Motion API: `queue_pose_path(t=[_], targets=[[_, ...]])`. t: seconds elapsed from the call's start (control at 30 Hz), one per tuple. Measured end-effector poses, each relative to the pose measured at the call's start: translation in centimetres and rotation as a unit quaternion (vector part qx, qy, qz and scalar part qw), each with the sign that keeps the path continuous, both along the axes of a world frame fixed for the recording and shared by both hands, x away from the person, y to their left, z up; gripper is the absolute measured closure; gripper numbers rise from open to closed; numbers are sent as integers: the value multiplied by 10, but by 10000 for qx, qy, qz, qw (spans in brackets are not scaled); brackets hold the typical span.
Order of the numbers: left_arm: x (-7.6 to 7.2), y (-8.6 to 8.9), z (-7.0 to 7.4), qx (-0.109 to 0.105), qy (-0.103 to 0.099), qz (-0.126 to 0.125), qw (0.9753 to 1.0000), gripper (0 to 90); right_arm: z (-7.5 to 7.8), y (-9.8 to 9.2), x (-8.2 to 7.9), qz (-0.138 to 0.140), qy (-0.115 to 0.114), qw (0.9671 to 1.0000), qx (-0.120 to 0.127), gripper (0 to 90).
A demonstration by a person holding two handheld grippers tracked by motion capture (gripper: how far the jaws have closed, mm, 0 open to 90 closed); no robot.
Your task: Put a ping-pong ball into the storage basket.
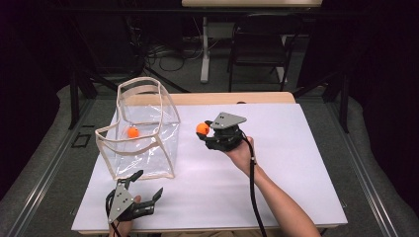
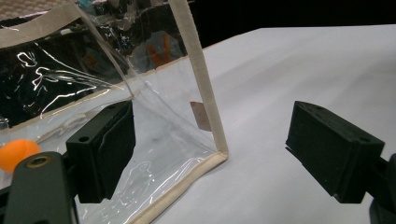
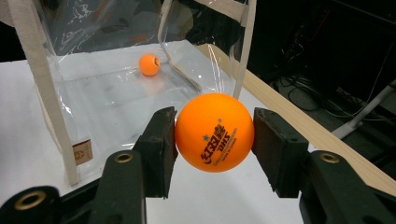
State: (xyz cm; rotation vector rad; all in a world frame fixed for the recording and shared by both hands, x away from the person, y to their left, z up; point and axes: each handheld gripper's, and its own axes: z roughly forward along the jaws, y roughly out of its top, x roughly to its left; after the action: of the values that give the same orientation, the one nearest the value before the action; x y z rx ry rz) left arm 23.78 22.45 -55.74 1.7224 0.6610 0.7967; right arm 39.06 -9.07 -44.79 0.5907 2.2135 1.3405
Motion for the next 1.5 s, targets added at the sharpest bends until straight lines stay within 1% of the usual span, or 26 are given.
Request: queue_pose_path(t=[0.53,1.17,1.5], targets=[[0,0,0,1,-2,0,10000,155,12,3,1,37,-122,9999,-68,503],[1,0,0,-23,3,7,10000,155,24,7,5,82,-163,9997,-143,503],[1,0,0,-27,8,10,10000,155,31,10,6,117,-197,9997,-131,503]])
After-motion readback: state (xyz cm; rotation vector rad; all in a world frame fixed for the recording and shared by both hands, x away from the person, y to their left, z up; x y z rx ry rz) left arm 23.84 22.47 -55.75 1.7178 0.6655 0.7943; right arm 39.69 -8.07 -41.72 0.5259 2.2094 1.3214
